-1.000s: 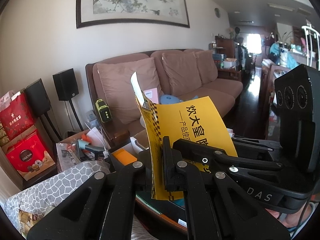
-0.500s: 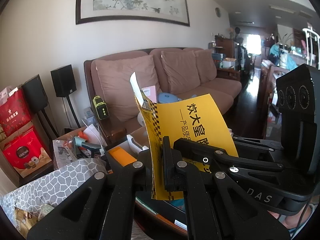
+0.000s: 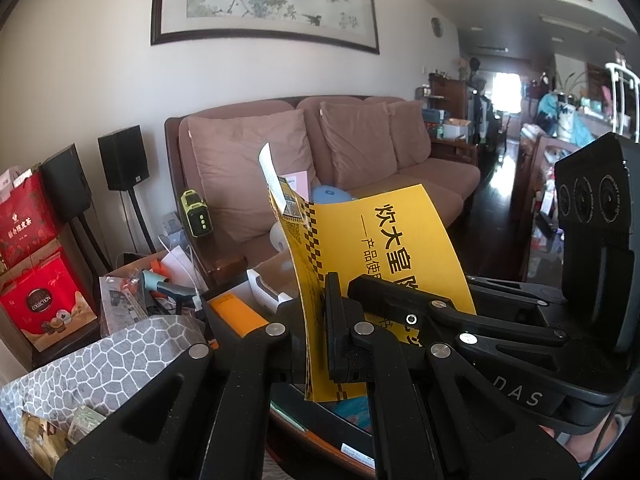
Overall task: Organize objects
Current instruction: 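Carry the yellow booklet toward the white cardboard box with both tools, then bring the held booklet over the cardboard box with both tools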
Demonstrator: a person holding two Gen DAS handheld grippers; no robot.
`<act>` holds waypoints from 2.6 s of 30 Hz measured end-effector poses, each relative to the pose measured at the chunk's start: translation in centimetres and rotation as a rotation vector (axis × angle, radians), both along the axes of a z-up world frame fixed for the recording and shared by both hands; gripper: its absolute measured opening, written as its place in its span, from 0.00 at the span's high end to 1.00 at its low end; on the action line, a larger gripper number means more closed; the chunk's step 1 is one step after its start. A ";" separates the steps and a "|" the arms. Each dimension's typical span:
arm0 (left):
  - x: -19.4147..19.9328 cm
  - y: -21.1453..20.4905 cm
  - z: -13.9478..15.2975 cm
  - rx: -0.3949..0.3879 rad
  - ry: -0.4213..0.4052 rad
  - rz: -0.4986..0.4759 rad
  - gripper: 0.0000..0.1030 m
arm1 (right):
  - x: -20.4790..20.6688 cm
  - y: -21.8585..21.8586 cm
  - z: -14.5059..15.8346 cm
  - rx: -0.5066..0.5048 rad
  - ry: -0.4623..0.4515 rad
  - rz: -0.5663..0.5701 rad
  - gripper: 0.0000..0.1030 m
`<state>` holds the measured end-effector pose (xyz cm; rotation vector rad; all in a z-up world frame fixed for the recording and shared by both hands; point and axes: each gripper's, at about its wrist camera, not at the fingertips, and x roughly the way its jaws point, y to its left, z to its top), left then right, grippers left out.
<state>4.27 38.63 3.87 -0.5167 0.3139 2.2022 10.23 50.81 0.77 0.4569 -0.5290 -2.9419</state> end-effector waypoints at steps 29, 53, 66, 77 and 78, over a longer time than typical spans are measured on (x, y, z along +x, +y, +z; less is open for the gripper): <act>0.1 2.4 -0.8 -0.012 -0.025 -0.026 0.95 | 0.3 2.3 -0.6 -0.034 -0.035 -0.030 0.93; 0.0 3.6 -1.9 -0.023 -0.052 -0.043 0.95 | -0.3 3.6 -1.4 -0.052 -0.077 -0.047 0.93; 0.1 4.5 -2.3 -0.030 -0.055 -0.061 0.95 | 0.2 4.5 -1.6 -0.061 -0.085 -0.057 0.93; 0.5 5.7 -2.5 -0.047 -0.045 -0.075 0.95 | 0.5 5.6 -1.8 -0.090 -0.102 -0.075 0.93; 0.5 5.8 -2.6 -0.047 -0.047 -0.075 0.95 | 0.5 5.6 -1.8 -0.091 -0.104 -0.076 0.93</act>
